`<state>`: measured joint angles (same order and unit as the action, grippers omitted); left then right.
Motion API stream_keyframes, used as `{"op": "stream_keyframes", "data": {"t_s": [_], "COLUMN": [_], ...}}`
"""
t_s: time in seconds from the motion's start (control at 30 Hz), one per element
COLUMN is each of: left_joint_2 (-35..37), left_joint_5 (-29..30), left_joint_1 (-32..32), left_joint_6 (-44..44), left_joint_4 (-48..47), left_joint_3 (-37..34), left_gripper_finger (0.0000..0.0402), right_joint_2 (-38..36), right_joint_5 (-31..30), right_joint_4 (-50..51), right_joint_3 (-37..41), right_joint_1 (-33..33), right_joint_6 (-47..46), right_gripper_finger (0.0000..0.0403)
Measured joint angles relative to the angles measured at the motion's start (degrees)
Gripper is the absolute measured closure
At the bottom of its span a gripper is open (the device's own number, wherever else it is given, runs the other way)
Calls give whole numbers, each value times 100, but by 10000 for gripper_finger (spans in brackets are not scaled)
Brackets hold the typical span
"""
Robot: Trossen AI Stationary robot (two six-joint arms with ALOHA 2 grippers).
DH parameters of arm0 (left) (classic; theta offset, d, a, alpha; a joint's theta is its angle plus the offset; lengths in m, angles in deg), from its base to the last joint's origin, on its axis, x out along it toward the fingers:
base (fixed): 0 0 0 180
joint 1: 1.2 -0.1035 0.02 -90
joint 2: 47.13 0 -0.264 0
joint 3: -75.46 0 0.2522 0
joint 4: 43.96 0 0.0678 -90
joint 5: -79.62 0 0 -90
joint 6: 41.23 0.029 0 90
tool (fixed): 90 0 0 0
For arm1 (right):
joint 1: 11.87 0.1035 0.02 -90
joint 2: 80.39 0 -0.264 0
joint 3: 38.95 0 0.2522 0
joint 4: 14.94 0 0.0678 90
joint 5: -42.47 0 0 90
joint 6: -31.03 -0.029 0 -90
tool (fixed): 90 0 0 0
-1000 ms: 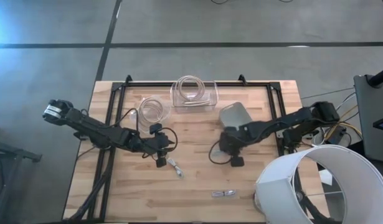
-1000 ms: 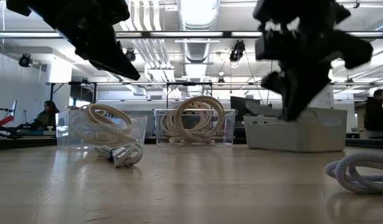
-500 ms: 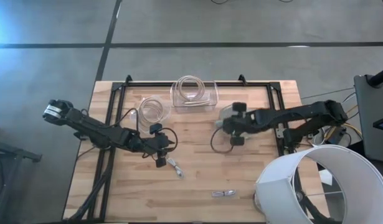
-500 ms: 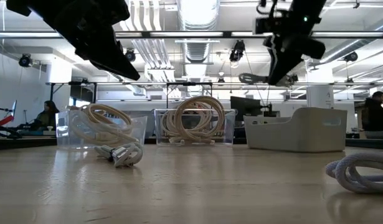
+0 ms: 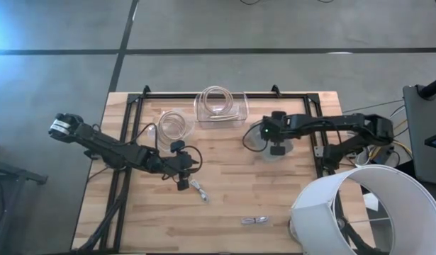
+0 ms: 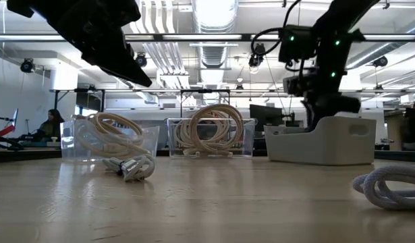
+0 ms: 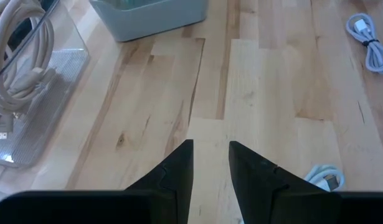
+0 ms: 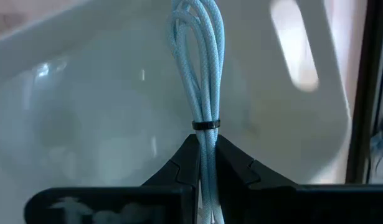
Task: Pick & Place USB Port
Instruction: Put the blue USB cable into the gray bin
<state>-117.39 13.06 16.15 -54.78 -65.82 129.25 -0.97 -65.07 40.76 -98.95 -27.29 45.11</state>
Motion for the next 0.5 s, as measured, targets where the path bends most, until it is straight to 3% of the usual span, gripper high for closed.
{"op": "stream_keyframes", "data": {"t_s": [0.17,0.5], "left_joint_2": [0,0], "left_joint_5": [0,0], "left_joint_1": [0,0], "left_joint_6": [17,23], "left_joint_4": [13,13], "left_joint_3": [0,0], "left_gripper_finger": [296,296], "right_joint_2": [407,1144], "right_joint_5": [-11,-62], "right_joint_4": [-461,-499], "right_joint_3": [49,-170], "right_joint_1": [-29,-119], "right_joint_6": [433,276], "right_gripper_finger": [374,366]}}
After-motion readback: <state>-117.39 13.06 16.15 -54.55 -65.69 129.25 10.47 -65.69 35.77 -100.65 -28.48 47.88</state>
